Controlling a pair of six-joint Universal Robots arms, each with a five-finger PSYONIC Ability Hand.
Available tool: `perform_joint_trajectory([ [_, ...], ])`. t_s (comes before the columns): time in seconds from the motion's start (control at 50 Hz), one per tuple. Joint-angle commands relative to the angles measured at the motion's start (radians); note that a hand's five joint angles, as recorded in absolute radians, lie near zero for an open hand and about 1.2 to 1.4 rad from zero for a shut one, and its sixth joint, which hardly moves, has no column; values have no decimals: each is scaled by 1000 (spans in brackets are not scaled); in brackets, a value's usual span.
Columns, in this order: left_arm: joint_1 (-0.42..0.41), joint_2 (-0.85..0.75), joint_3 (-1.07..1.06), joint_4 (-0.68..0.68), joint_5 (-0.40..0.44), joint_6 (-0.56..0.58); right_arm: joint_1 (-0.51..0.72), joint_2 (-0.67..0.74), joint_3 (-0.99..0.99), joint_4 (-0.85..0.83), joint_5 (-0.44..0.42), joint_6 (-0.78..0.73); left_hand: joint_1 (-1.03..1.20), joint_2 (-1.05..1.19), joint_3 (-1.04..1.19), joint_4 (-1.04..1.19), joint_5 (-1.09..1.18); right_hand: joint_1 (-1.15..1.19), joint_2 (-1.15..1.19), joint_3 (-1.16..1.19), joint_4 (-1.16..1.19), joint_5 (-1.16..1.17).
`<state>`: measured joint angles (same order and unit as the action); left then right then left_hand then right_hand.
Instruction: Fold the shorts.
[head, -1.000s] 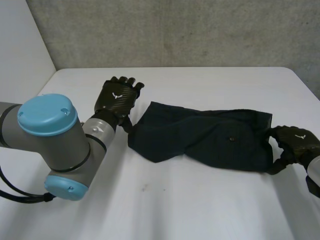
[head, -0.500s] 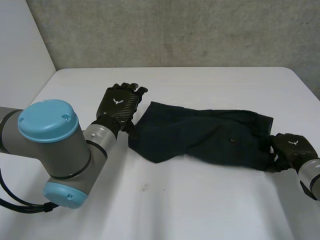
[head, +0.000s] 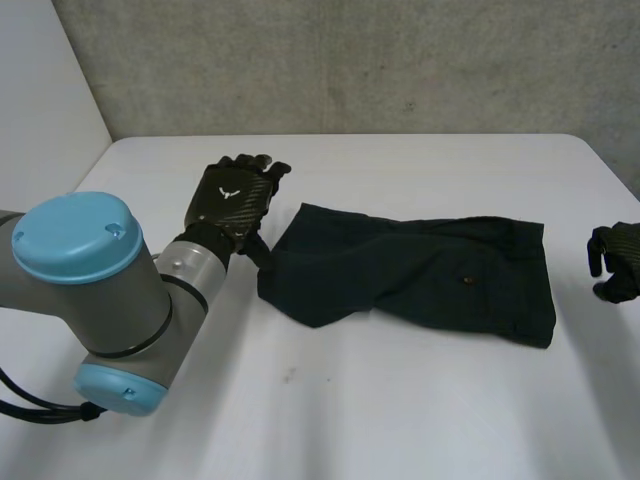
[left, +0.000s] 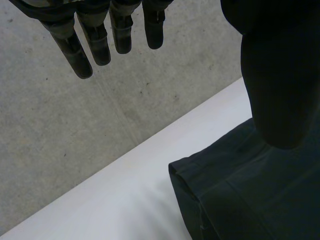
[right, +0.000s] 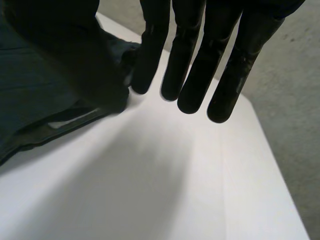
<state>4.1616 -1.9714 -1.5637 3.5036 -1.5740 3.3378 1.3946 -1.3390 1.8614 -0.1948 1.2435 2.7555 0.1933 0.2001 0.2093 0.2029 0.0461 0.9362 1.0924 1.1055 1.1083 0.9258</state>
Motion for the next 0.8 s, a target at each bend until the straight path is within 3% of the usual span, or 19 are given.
perform_joint_trajectory([
  [0.02,-1,3,-12,0,0,0,4,1,-13,121,-84,1,-6,-13,-22,-16,-34,-320,-476,-489,-492,-484],
  [0.14,0,5,-18,0,2,0,35,-55,117,58,-238,-8,-6,-13,-22,-16,-34,-434,-590,-603,-606,-598],
  [0.18,0,5,-18,0,2,0,40,-55,142,34,-249,-11,-6,-13,-22,-16,-34,-434,-591,-604,-606,-598],
  [0.28,0,3,-19,0,3,0,50,-13,171,-40,-234,-5,-6,-13,-22,-16,-34,-417,-573,-586,-589,-581],
  [0.36,-1,2,-22,0,3,0,69,90,150,-101,-167,-25,-6,-13,-22,-16,-34,-367,-523,-536,-539,-531],
  [0.5,0,0,-26,2,3,0,75,150,108,-118,-64,-100,-6,-13,-22,-16,-34,-308,-464,-478,-480,-472],
  [0.58,2,-3,-26,3,3,0,78,175,88,-138,-68,-111,-6,-13,-22,-16,-34,-153,-309,-322,-325,-317],
  [0.64,2,-4,-26,3,3,0,78,176,81,-160,-68,-108,-6,-13,-22,-16,-34,404,247,234,232,240],
  [0.66,2,-4,-26,3,3,0,80,176,79,-163,-70,-103,-6,-13,-22,-16,-34,459,303,290,287,295],
  [0.8,0,6,-36,3,3,0,70,158,70,-164,-56,-102,-6,-13,-22,-16,-34,460,304,291,288,296],
])
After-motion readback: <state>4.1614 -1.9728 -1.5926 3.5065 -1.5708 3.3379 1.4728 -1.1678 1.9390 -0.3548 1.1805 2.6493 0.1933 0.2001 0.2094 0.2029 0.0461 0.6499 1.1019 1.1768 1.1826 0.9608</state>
